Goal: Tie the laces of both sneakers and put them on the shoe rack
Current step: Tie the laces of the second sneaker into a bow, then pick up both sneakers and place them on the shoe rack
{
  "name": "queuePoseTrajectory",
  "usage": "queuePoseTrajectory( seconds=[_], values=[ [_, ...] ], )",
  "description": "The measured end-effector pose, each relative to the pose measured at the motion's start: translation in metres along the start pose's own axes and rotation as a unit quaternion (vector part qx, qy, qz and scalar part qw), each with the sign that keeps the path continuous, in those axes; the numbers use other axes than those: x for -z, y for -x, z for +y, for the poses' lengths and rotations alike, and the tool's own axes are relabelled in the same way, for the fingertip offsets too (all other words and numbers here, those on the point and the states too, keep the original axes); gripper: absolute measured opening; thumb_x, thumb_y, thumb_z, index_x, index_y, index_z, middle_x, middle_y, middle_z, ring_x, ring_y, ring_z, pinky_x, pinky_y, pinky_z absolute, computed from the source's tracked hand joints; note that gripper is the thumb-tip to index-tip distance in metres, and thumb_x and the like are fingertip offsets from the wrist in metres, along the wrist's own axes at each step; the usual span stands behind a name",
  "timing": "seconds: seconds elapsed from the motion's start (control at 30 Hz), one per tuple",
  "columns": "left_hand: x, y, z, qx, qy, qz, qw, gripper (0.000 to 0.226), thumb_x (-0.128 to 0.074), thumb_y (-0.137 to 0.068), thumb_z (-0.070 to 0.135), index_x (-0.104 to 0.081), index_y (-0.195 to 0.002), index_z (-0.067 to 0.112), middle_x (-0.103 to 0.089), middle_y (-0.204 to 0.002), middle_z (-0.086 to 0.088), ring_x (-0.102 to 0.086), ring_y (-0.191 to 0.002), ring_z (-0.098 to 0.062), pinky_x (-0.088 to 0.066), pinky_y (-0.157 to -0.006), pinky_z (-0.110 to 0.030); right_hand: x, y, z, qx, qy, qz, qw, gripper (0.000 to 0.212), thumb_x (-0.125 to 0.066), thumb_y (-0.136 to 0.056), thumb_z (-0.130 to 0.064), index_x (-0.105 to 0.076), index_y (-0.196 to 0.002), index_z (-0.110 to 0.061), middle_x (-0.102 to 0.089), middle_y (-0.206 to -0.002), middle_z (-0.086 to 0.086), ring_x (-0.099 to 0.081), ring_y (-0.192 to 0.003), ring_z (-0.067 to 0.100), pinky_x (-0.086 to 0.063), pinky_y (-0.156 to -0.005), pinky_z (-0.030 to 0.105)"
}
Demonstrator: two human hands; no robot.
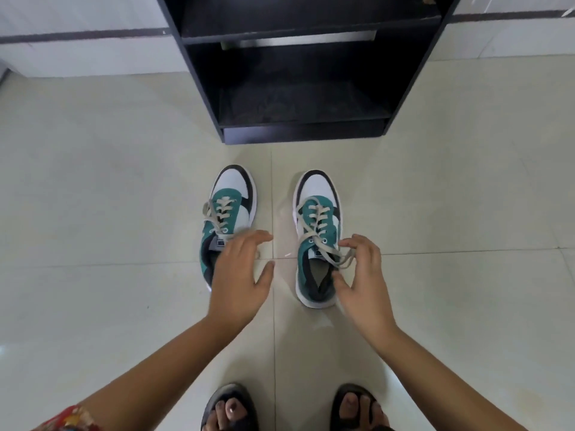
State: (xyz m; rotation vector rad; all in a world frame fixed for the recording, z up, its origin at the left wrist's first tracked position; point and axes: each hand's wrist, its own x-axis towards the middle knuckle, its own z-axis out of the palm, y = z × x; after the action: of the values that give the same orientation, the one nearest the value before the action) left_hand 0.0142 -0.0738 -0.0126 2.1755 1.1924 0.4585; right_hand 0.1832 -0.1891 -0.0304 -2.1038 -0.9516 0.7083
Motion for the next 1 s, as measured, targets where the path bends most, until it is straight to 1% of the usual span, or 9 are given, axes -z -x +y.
queuePoseTrajectory(
  seconds=[0.13, 0.23, 0.33, 0.43, 0.5, 0.63, 0.73, 0.83, 1.0],
  values=[
    [0.014, 0.019, -0.029, 0.115, -0.017, 0.039, 0.992, 0.063, -0.081, -0.066, 0.03, -0.052, -0.122, 0.022, -0.035, -0.146, -0.004, -0.032, -0.133, -0.022, -0.033, -0.108, -0.039, -0.011, 0.024, -0.018, 0.025, 0.044, -0.029, 0.998, 0.042, -0.067, -0.082, -0.029, -0.051, -0.119, -0.039, -0.002, -0.156, -0.008, -0.038, -0.131, 0.015, -0.042, -0.102, 0.024],
    [0.02, 0.026, -0.047, 0.229, 0.03, -0.057, 0.971, 0.077, -0.087, -0.058, 0.029, -0.049, -0.125, 0.027, -0.012, -0.155, -0.006, -0.02, -0.14, -0.028, -0.029, -0.111, -0.041, -0.012, 0.031, -0.015, -0.036, 0.087, -0.099, 0.991, 0.054, -0.064, -0.079, -0.052, -0.045, -0.128, -0.045, 0.015, -0.16, -0.002, -0.04, -0.135, 0.023, -0.041, -0.099, 0.026],
    [0.026, 0.023, -0.054, 0.213, 0.024, -0.13, 0.968, 0.058, -0.082, -0.064, 0.024, -0.054, -0.115, 0.021, -0.047, -0.13, -0.006, -0.051, -0.115, -0.026, -0.045, -0.087, -0.029, -0.016, 0.026, -0.009, -0.051, 0.196, -0.173, 0.964, 0.068, -0.058, -0.073, -0.066, -0.034, -0.133, -0.044, -0.028, -0.154, 0.009, -0.06, -0.113, 0.031, -0.051, -0.089, 0.036],
    [0.025, 0.018, -0.049, 0.183, 0.003, -0.084, 0.98, 0.023, -0.075, -0.073, 0.019, -0.054, -0.084, 0.022, -0.055, -0.092, -0.002, -0.057, -0.084, -0.024, -0.036, -0.061, -0.018, -0.023, 0.02, -0.011, -0.03, 0.197, -0.159, 0.967, 0.05, -0.059, -0.071, -0.062, -0.047, -0.108, -0.032, -0.066, -0.112, 0.001, -0.065, -0.094, 0.025, -0.048, -0.069, 0.03],
    [0.021, 0.018, -0.041, 0.173, 0.004, -0.071, 0.982, 0.018, -0.073, -0.074, 0.02, -0.057, -0.083, 0.018, -0.056, -0.086, -0.002, -0.054, -0.076, -0.021, -0.033, -0.057, -0.015, -0.022, 0.015, -0.013, -0.027, 0.183, -0.125, 0.975, 0.04, -0.064, -0.069, -0.057, -0.048, -0.088, -0.026, -0.07, -0.093, -0.001, -0.064, -0.082, 0.023, -0.046, -0.062, 0.03],
    [0.011, 0.022, -0.028, 0.147, 0.022, -0.064, 0.987, 0.025, -0.072, -0.073, 0.019, -0.048, -0.07, 0.021, -0.055, -0.079, 0.001, -0.053, -0.07, -0.019, -0.035, -0.057, -0.017, -0.014, 0.007, -0.011, -0.029, 0.117, -0.072, 0.99, 0.031, -0.075, -0.068, -0.04, -0.052, -0.078, -0.022, -0.069, -0.078, -0.005, -0.065, -0.071, 0.021, -0.048, -0.063, 0.033],
    [0.011, 0.019, -0.019, 0.126, 0.034, -0.067, 0.989, 0.038, -0.071, -0.073, 0.017, -0.037, -0.063, 0.031, -0.056, -0.078, 0.003, -0.054, -0.069, -0.017, -0.036, -0.057, -0.017, -0.008, 0.003, -0.012, -0.012, 0.117, -0.053, 0.992, 0.029, -0.075, -0.068, -0.036, -0.05, -0.074, -0.022, -0.068, -0.073, -0.005, -0.065, -0.067, 0.021, -0.047, -0.061, 0.033],
    [0.022, 0.01, 0.001, 0.123, 0.039, -0.068, 0.989, 0.029, -0.072, -0.074, 0.018, -0.044, -0.067, 0.024, -0.057, -0.076, 0.003, -0.052, -0.067, -0.016, -0.035, -0.056, -0.014, 0.008, -0.001, -0.022, 0.015, 0.135, -0.038, 0.99, 0.03, -0.076, -0.067, -0.033, -0.05, -0.073, -0.019, -0.066, -0.07, -0.006, -0.063, -0.065, 0.02, -0.045, -0.058, 0.031],
    [0.08, -0.008, 0.059, 0.104, 0.066, -0.052, 0.991, 0.024, -0.073, -0.074, 0.019, -0.048, -0.072, 0.019, -0.058, -0.077, 0.004, -0.056, -0.069, -0.019, -0.051, -0.064, -0.03, 0.063, 0.001, -0.091, 0.077, 0.154, -0.018, 0.985, 0.026, -0.077, -0.067, -0.026, -0.054, -0.075, -0.02, -0.054, -0.077, -0.014, -0.059, -0.06, 0.018, -0.039, -0.047, 0.022]
  ],
)
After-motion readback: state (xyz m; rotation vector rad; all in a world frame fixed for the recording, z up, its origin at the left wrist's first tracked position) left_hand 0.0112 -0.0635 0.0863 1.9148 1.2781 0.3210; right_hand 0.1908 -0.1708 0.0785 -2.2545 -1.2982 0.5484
